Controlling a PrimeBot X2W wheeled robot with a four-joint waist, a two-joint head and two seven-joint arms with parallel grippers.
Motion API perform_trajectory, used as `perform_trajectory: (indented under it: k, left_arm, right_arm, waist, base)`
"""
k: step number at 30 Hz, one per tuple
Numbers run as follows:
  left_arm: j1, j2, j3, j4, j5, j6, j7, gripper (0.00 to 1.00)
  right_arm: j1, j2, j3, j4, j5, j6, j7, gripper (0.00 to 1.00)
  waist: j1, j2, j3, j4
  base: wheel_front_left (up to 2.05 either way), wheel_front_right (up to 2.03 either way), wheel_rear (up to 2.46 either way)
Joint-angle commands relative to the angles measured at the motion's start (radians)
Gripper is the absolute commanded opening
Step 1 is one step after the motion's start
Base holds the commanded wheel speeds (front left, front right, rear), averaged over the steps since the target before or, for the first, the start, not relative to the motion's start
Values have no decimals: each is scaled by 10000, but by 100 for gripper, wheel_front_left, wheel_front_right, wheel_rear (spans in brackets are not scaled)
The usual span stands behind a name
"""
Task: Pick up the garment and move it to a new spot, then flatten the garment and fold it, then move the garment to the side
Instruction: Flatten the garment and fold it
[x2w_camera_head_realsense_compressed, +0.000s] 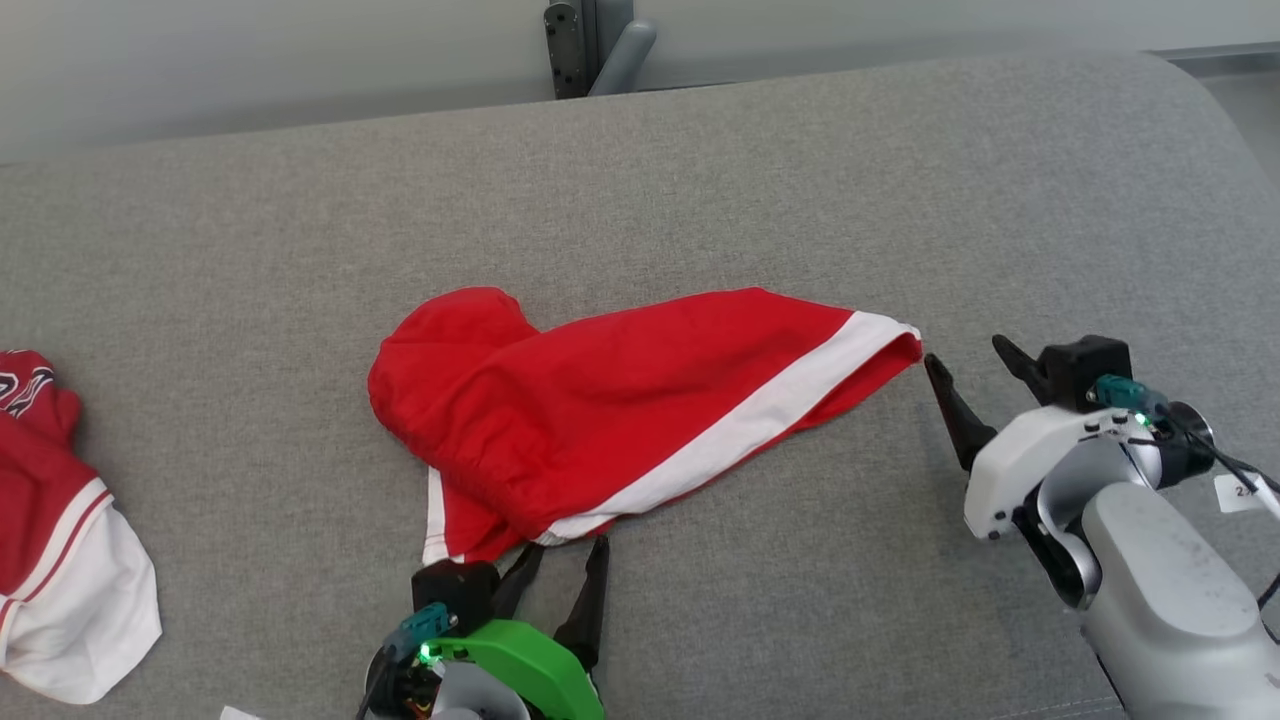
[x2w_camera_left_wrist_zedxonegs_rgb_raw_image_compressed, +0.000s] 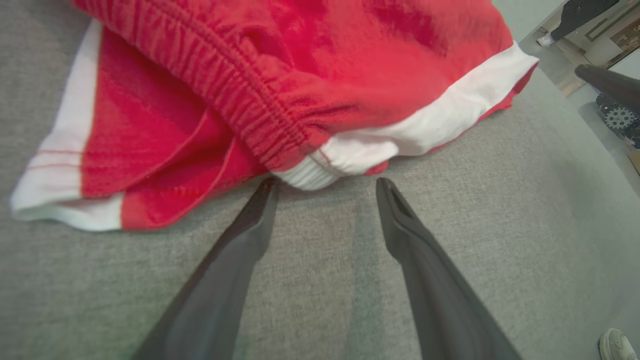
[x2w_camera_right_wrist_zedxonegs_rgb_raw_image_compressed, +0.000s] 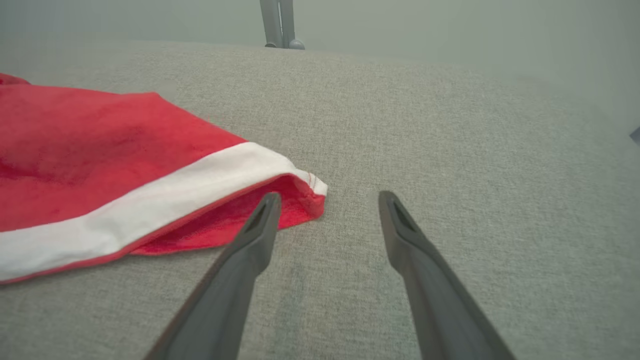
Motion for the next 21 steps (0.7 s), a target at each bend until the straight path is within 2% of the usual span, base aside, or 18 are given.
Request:
perform_trajectory:
  k: [1,9,21]
  left_arm:
    - [-306,51,-144,275,-127,108,-97,100]
    - [-1011,68,-533,890,-540,221,-396,100]
    - [-1458,75,-998,1164,-914,142,-553,100]
  right_arm:
    - [-422,114,19,314,452,-10,70,100]
    - [-1464,251,176,1054,2046,-10,328,100]
    - [-2142,48,941,2347,2434,-10,499,100]
  waist:
    - [0,-1,244,114]
    - [0,-1,555,406]
    - [0,-1,842,625]
  base:
    - [0,0,0]
    - [0,0,0]
    - [0,0,0]
